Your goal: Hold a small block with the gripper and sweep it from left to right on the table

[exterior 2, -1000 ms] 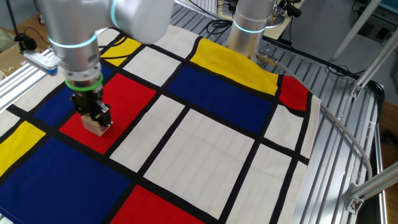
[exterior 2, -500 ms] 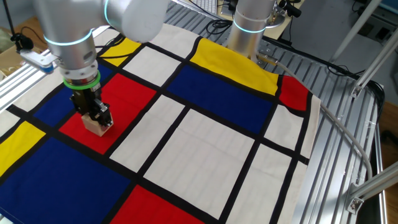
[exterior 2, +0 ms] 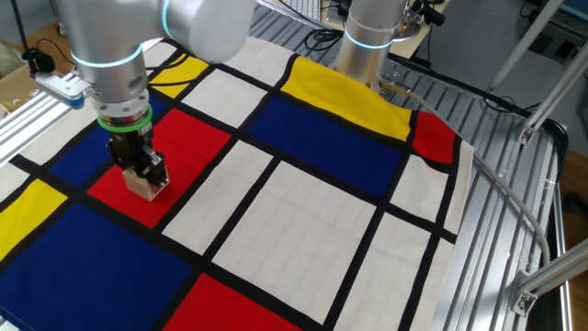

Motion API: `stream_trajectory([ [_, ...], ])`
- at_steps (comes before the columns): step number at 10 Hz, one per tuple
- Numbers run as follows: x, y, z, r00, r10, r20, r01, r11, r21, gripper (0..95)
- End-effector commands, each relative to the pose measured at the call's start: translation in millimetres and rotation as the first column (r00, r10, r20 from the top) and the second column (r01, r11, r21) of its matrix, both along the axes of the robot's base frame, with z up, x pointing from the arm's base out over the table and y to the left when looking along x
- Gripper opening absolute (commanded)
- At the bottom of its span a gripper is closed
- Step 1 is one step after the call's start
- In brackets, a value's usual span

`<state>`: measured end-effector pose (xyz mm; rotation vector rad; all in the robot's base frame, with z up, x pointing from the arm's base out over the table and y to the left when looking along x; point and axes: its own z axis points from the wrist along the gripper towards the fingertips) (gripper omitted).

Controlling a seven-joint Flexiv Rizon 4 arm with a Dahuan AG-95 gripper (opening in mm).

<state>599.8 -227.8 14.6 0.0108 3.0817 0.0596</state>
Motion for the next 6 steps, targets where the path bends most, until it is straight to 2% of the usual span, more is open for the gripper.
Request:
stream_trajectory([
  [1,-3.3,4.6,1.4,1.0,0.002,0.008,-0.001,1.0,-0.02,0.0],
  [2,-3.3,5.7,0.0,1.0,-0.003,0.006,0.002,1.0,0.005,0.0],
  [4,-3.5,7.2,-3.4,1.0,-0.002,0.01,0.002,1.0,0.016,0.0],
  [5,-4.2,10.5,-1.1,1.0,-0.005,0.012,0.005,1.0,-0.02,0.0],
  [6,-4.5,13.1,0.8,1.0,-0.009,0.004,0.009,1.0,-0.023,0.0],
])
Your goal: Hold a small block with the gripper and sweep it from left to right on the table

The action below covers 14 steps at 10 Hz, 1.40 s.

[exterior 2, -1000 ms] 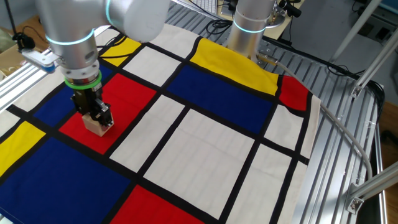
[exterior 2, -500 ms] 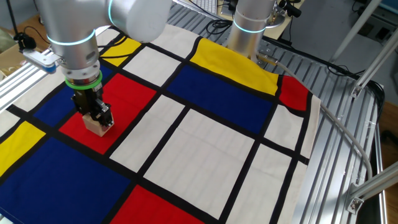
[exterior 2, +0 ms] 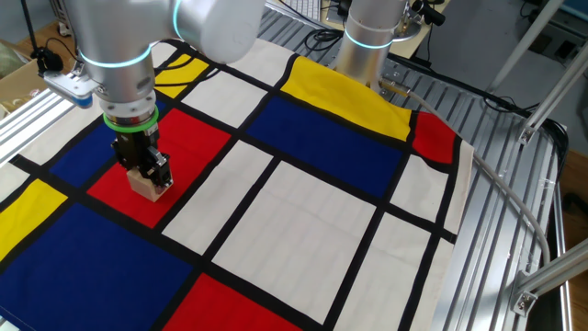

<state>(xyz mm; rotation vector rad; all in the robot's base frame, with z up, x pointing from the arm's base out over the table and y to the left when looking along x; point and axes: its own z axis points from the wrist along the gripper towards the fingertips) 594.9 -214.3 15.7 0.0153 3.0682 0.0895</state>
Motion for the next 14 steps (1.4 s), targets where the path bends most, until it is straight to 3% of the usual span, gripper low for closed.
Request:
stream_trajectory([
  [1,-0.6,2.1,-1.1,1.0,-0.014,-0.006,0.014,1.0,-0.013,0.0],
  [2,-1.1,3.2,-1.7,1.0,-0.018,-0.005,0.018,1.0,-0.009,0.0],
  [3,-1.7,5.3,-1.0,1.0,-0.016,0.006,0.016,0.999,-0.047,0.0],
  [5,-1.8,7.9,-2.9,1.0,-0.026,-0.003,0.026,1.0,-0.001,0.0],
  [6,-2.4,9.2,-4.8,1.0,-0.03,-0.011,0.03,1.0,-0.01,0.0],
  [7,-3.9,13.6,-3.4,1.0,-0.027,0.011,0.027,0.999,-0.039,0.0],
  [8,-4.6,16.3,-1.1,1.0,-0.031,0.004,0.031,0.998,-0.045,0.0],
  [9,-5.4,18.2,0.3,0.999,-0.04,-0.003,0.04,0.999,0.0,0.0],
  [10,-5.7,18.8,0.0,0.999,-0.042,-0.003,0.042,0.999,0.01,0.0],
  [11,-6.0,19.7,1.2,0.999,-0.043,0.0,0.043,0.999,-0.005,0.0],
  [14,-6.0,20.6,1.0,0.999,-0.048,-0.002,0.048,0.999,0.004,0.0],
])
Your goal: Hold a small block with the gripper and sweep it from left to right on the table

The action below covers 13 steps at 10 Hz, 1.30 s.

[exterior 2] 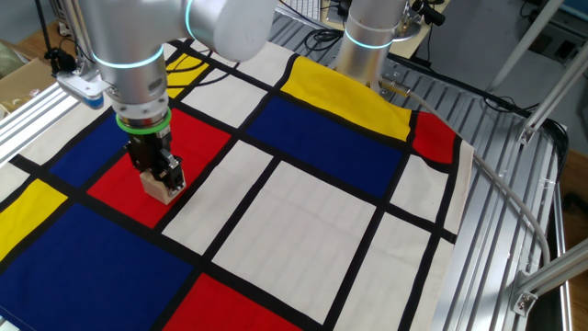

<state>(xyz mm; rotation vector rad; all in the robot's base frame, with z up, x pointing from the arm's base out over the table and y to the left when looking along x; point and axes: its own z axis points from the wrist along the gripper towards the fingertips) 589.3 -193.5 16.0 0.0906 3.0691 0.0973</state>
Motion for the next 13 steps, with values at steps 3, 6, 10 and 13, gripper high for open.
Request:
stream_trajectory([
  [3,-0.5,-0.1,0.4,1.0,-0.002,0.002,0.002,1.0,-0.004,0.0],
  [6,-0.3,-0.1,-1.1,1.0,-0.003,0.005,0.003,1.0,-0.006,0.0],
  [10,-1.0,0.7,-0.4,1.0,0.0,0.008,0.001,1.0,-0.028,0.0],
  [13,-1.3,1.2,-0.7,1.0,0.002,0.008,-0.001,1.0,-0.029,0.0],
])
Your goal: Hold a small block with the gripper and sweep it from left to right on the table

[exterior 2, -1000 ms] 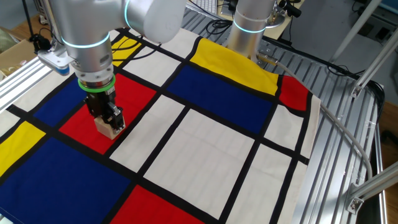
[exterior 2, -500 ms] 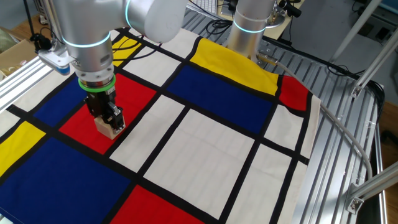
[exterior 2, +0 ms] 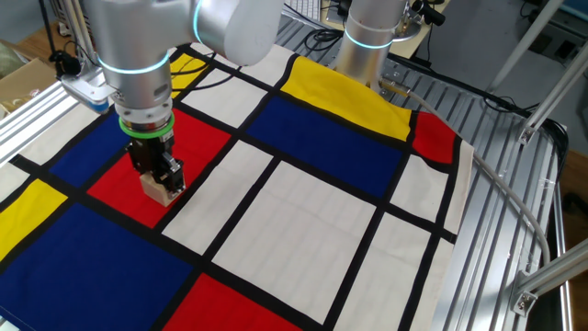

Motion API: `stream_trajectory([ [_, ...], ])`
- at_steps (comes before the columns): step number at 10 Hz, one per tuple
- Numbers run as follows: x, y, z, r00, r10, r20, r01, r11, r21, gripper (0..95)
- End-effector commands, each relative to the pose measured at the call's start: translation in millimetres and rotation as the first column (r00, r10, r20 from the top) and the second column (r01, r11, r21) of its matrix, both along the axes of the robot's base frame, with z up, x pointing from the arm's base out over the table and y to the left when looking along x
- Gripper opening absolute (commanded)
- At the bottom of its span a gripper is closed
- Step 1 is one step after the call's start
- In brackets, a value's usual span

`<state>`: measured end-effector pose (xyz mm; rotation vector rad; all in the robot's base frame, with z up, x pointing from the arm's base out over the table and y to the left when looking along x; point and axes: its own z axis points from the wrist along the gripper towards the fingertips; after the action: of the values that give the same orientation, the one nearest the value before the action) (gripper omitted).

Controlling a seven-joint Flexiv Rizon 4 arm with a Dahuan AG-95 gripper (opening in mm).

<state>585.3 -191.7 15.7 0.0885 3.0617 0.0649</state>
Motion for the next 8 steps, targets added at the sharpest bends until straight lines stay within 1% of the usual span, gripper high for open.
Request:
stream_trajectory([
  [1,2.8,-0.6,-1.5,1.0,0.0,0.005,0.0,1.0,-0.005,0.0],
  [2,2.8,-0.3,-2.2,1.0,0.001,0.007,-0.001,1.0,-0.003,0.0],
  [3,2.9,0.9,-0.9,1.0,0.0,0.003,0.0,1.0,0.001,0.0],
  [4,2.8,3.5,1.7,1.0,-0.005,0.003,0.005,1.0,-0.012,0.0],
  [5,1.2,6.1,0.7,1.0,-0.007,0.004,0.007,1.0,-0.012,0.0],
  [7,-0.4,9.6,-4.0,1.0,-0.013,0.017,0.013,1.0,-0.011,0.0],
  [8,-2.4,12.7,-2.2,1.0,-0.026,-0.008,0.026,0.999,-0.019,0.0],
])
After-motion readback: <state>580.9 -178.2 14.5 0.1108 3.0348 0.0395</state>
